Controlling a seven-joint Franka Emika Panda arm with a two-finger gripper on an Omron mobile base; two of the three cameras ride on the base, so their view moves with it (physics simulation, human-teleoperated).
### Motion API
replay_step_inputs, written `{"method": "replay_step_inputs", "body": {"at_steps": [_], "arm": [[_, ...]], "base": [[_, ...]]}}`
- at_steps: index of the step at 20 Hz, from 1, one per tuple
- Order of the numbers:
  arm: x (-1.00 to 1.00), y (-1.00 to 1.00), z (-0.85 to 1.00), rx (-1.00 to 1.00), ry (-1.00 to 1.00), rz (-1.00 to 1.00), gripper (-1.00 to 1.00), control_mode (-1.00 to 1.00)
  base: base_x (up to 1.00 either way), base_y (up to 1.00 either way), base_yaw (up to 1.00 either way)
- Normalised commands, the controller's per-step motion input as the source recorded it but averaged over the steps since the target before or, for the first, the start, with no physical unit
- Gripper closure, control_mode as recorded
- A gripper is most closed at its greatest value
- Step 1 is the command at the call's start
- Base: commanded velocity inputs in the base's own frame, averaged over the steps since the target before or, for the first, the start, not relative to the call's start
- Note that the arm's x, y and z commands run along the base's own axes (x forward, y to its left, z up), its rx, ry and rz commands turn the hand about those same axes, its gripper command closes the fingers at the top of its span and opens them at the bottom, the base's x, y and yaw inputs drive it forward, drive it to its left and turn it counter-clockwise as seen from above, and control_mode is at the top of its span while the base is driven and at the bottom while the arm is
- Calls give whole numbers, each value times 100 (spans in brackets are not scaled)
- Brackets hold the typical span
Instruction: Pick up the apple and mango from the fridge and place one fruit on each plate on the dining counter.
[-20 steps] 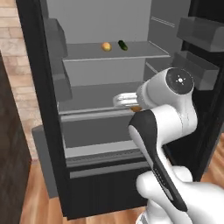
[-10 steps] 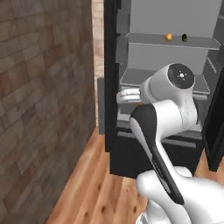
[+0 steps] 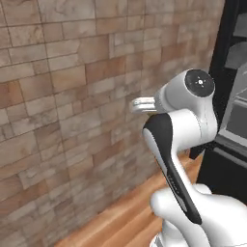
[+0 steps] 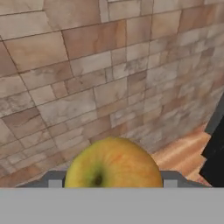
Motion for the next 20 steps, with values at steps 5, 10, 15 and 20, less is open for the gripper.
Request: {"method": "replay_step_inputs", "body": {"at_steps": [5,10,15,20], "arm": [[0,0,0,0,0,0,100,100],[0,0,0,0,0,0,100,100],[0,0,0,0,0,0,100,100],[0,0,0,0,0,0,100,100]], "base": [[-1,13,100],[0,7,100],[0,3,100],[0,0,100]]}}
